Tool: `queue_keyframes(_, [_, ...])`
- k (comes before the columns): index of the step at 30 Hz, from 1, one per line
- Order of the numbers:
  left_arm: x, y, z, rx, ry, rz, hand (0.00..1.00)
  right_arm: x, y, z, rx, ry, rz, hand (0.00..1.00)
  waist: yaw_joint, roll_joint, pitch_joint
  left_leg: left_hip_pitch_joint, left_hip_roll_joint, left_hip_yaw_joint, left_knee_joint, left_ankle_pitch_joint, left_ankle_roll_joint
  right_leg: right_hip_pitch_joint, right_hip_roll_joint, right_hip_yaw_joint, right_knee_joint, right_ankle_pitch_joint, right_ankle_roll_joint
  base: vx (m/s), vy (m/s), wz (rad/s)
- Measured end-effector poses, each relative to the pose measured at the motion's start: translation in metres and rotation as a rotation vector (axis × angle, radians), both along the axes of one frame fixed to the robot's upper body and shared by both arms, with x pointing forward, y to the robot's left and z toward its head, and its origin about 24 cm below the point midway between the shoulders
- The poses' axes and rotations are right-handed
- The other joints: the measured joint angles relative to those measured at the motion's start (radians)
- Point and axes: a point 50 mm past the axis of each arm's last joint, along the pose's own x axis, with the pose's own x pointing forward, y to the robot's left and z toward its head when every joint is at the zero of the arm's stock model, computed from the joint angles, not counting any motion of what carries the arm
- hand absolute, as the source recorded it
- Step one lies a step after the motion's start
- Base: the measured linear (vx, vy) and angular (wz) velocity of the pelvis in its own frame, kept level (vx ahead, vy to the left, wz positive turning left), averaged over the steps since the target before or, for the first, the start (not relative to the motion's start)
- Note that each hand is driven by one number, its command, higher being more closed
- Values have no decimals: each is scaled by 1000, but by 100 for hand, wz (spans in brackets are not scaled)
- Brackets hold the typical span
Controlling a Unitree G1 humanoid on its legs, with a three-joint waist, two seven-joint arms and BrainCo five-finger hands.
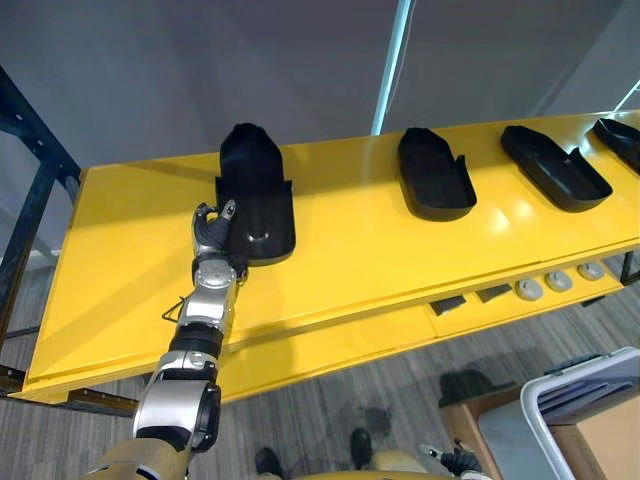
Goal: Walk over and take plastic housings, then place them on the shelf
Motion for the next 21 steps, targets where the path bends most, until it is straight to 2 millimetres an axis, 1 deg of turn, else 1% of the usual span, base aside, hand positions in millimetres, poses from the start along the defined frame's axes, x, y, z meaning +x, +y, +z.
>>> queue_keyframes(4, [-16,-9,-4,-64,-57,24,0,1,0,0,-2,0,1,0,3,1,8,5,1,-7,0,0,0,13,1,-9,-5,0,0,48,-5,7])
queue_keyframes(13, [-37,-5,-13,-107,-92,100,0,0,-1,0,-5,4,0,0,9,3,9,18,1,-7,-5,0,0,27,1,-10,-8,0,-1,-23,-1,0])
queue_keyframes(16, [-44,-10,-6,-124,-144,108,0,-3,-1,0,-7,11,-4,0,28,3,9,21,1,-8,-7,1,0,27,0,-11,-6,-1,-1,-29,1,-1])
queue_keyframes(18, [-51,-13,0,-114,-185,103,0,-4,-2,0,-11,12,-5,0,28,3,8,19,1,-9,-7,0,0,27,-1,-10,-6,-2,1,-7,5,4])
queue_keyframes(20, [-60,-17,14,-41,-250,90,0,-5,-2,0,-17,15,-11,0,31,2,8,14,0,-12,-7,0,0,26,-2,-10,-7,-3,2,15,4,4])
queue_keyframes(21, [-62,-19,17,-20,-268,80,0,-5,-2,0,-20,15,-13,0,33,2,8,14,0,-13,-7,0,0,27,-2,-9,-7,-2,2,30,6,5])
